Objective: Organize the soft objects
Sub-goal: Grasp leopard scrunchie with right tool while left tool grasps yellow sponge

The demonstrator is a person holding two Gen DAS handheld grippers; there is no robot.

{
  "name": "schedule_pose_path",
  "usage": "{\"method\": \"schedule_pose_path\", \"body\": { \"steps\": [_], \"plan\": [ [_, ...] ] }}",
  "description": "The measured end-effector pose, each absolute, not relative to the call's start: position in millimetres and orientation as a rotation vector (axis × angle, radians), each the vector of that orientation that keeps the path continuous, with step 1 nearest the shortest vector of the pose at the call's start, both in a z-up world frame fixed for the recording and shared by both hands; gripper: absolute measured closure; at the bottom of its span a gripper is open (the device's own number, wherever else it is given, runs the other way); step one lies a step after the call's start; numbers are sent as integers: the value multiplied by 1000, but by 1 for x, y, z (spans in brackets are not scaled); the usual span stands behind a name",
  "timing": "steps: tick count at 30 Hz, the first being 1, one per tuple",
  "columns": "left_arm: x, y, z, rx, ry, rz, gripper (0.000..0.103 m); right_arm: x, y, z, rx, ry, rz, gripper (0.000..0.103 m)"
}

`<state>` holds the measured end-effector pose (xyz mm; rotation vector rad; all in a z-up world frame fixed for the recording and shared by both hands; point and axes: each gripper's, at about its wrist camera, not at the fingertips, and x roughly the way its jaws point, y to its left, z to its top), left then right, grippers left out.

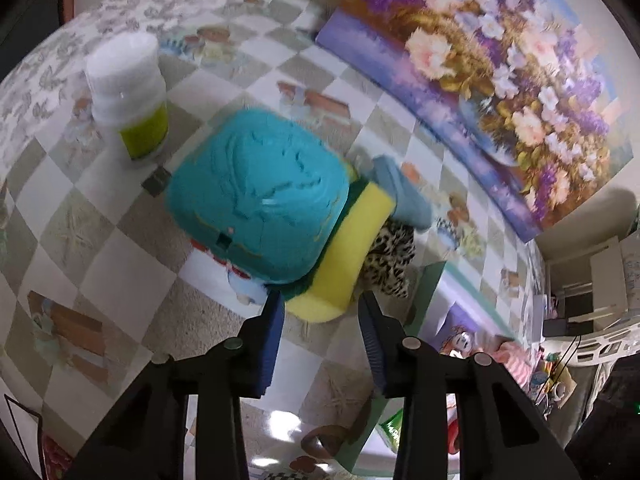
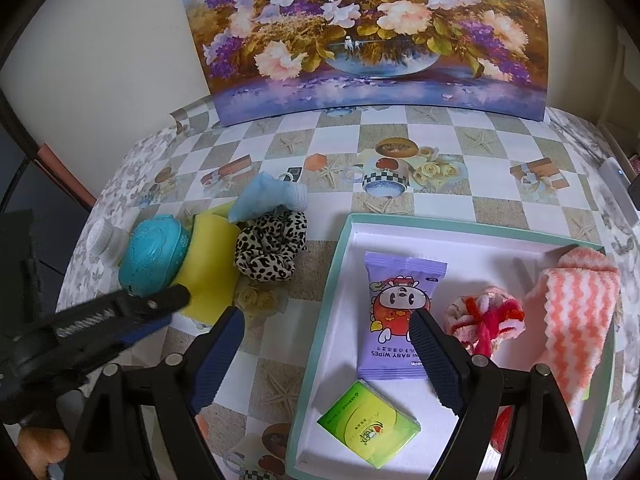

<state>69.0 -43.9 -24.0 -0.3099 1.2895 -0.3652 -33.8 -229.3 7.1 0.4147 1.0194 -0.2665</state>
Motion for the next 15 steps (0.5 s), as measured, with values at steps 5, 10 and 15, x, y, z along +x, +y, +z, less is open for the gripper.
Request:
{"method": "schedule_pose_path", "body": {
  "steps": [5, 10, 15],
  "plan": [
    [72, -36, -30, -360, 1296, -332, 63, -33, -230, 6, 409, 1025, -265, 16],
    [73, -35, -33, -358, 1296, -324, 63, -32, -227, 6, 401, 1030, -263, 16],
    [72, -38, -42, -388, 1337, -347, 63, -32, -226, 6, 402, 1030, -263, 16]
  ]
}}
